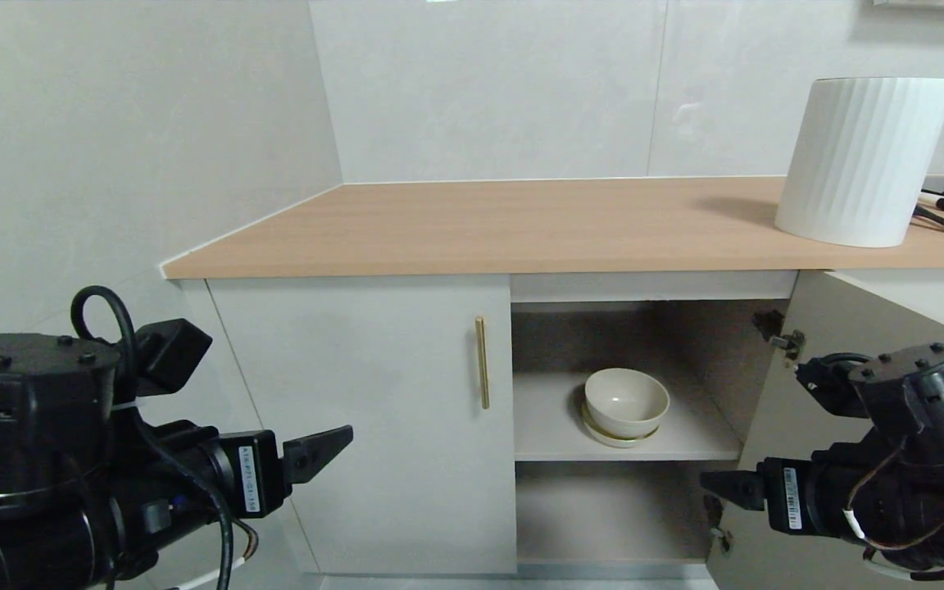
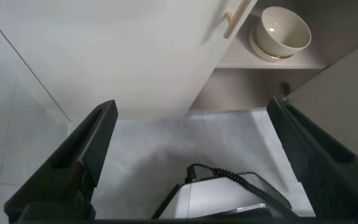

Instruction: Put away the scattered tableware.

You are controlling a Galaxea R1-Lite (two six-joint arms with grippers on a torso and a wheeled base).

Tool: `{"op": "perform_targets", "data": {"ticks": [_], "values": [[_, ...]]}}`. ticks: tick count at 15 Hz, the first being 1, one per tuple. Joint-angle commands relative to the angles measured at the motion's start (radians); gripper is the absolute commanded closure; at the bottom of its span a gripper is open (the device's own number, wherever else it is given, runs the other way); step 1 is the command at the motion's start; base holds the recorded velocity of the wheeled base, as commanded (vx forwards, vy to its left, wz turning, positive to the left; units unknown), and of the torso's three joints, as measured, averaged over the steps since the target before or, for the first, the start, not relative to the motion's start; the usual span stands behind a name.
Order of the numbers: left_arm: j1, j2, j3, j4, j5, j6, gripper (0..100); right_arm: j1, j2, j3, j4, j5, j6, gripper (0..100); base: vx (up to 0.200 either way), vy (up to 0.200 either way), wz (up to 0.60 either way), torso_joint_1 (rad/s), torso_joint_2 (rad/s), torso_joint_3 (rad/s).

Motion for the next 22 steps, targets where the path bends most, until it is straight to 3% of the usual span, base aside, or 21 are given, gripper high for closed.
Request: {"op": "perform_targets", "data": {"ticks": [1,18,22], "values": [[-0.005,0.018,0.004,0.000,0.000,-0.002,0,0.017,-0.008,0.005,0.000,-0.004,0.000,0,-0.200,0.000,0.00,0.002,0.00,0.002],[-0.006,0.017,0.009,0.002,0.003,0.000,0,0.019,-0.021,0.016,0.003,-0.007,-0.002,0,-0.200,0.000,0.00,0.003,0.00,0.002],[-0.006,0.015,0.010,0.002,0.003,0.003,0,0.019,-0.032,0.017,0.005,-0.010,-0.003,0,0.000,0.000,0.00,0.000,0.00,0.000]]}}
